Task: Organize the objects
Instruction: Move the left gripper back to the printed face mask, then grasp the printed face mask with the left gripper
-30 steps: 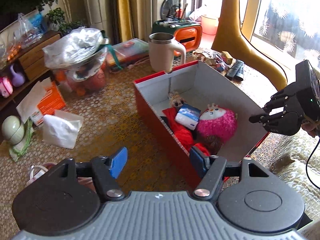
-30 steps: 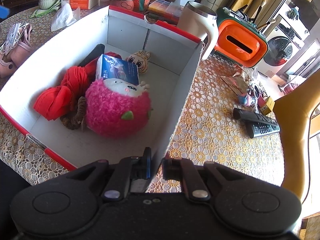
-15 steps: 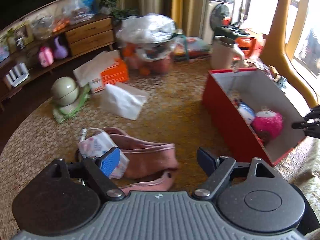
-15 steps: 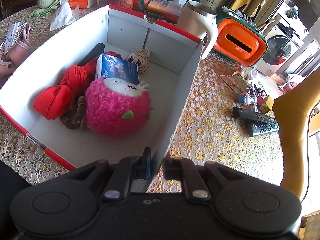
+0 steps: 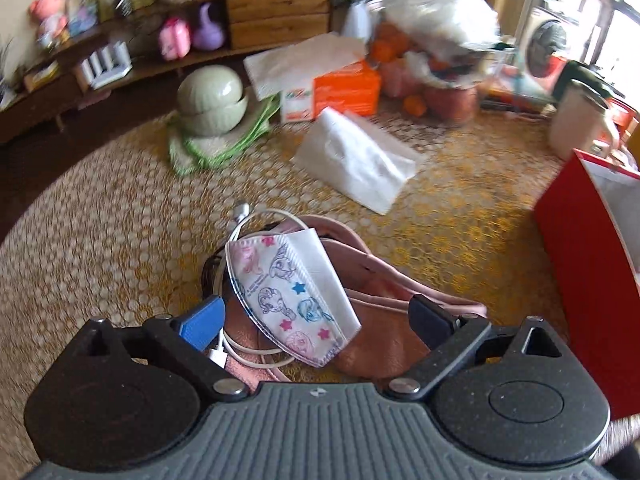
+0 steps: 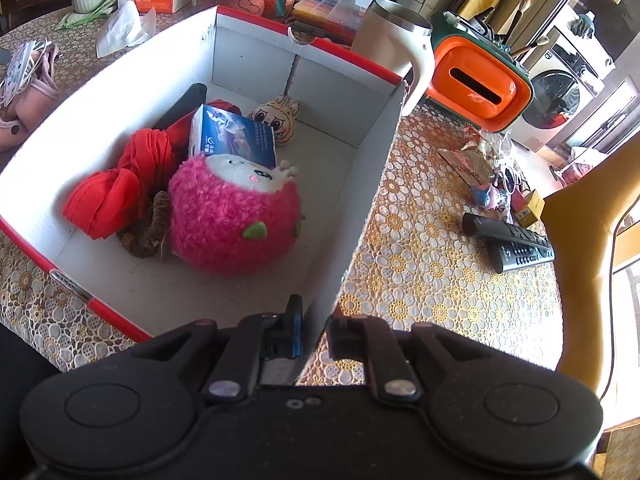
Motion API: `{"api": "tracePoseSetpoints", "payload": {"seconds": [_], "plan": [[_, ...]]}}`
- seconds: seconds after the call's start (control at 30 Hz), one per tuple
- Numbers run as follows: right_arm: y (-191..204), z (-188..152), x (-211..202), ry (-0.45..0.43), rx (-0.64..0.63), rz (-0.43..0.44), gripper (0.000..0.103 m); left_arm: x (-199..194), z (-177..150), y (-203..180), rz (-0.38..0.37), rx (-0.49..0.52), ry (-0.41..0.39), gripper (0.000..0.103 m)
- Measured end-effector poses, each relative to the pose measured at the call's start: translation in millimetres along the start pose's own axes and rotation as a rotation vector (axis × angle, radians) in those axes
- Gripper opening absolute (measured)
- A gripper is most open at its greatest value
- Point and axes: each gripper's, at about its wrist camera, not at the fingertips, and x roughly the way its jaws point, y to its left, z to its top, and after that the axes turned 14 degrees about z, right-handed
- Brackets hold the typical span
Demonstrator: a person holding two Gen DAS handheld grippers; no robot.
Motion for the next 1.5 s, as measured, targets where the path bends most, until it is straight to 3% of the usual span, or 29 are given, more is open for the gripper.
{"api": "tracePoseSetpoints", "payload": {"seconds": [0.53, 0.83, 0.9, 0.97, 1.1, 1.17, 1.3, 1.37, 1.5], "plan": [[1.0, -0.2, -0.1, 0.003, -0.007, -0.004, 0.013, 46.0, 11.4, -3.8, 0.114, -0.132, 0.064, 0.099], [1.0, 0.2, 0.9, 0.002, -0.011, -0.004, 0.013, 56.2, 9.7, 2.3, 0.117, -0.160, 0.076, 0.096], [0.9, 0.3, 1.0, 0.002, -0.010, -0.004, 0.013, 54.8, 8.8, 3.8, 0.102, -0.170, 0.074, 0.087], [0.9, 0.3, 0.9, 0.003, -0.011, -0.004, 0.013, 53.7, 7.9, 5.0, 0.086, -0.179, 0.082, 0.069], [0.6, 0.1, 0.8, 0.002, -0.011, -0.006, 0.013, 53.1, 6.3, 6.2, 0.066, -0.184, 0.092, 0.053], [0.8, 0.1, 0.6, 0.001, -0.010, -0.006, 0.013, 51.2, 5.7, 7.3, 0.053, -0.188, 0.090, 0.040], [0.6, 0.2, 0.5, 0.000, -0.010, -0.006, 0.013, 41.9, 2.4, 10.9, 0.030, -0.187, 0.078, 0.031], [0.7, 0.1, 0.5, 0.000, -0.010, -0.006, 0.013, 35.2, 0.2, 11.9, 0.022, -0.174, 0.067, 0.020], [0.5, 0.4, 0.4, -0.001, -0.011, -0.007, 0.013, 21.7, -5.5, 13.6, -0.023, -0.144, 0.046, 0.012]]}}
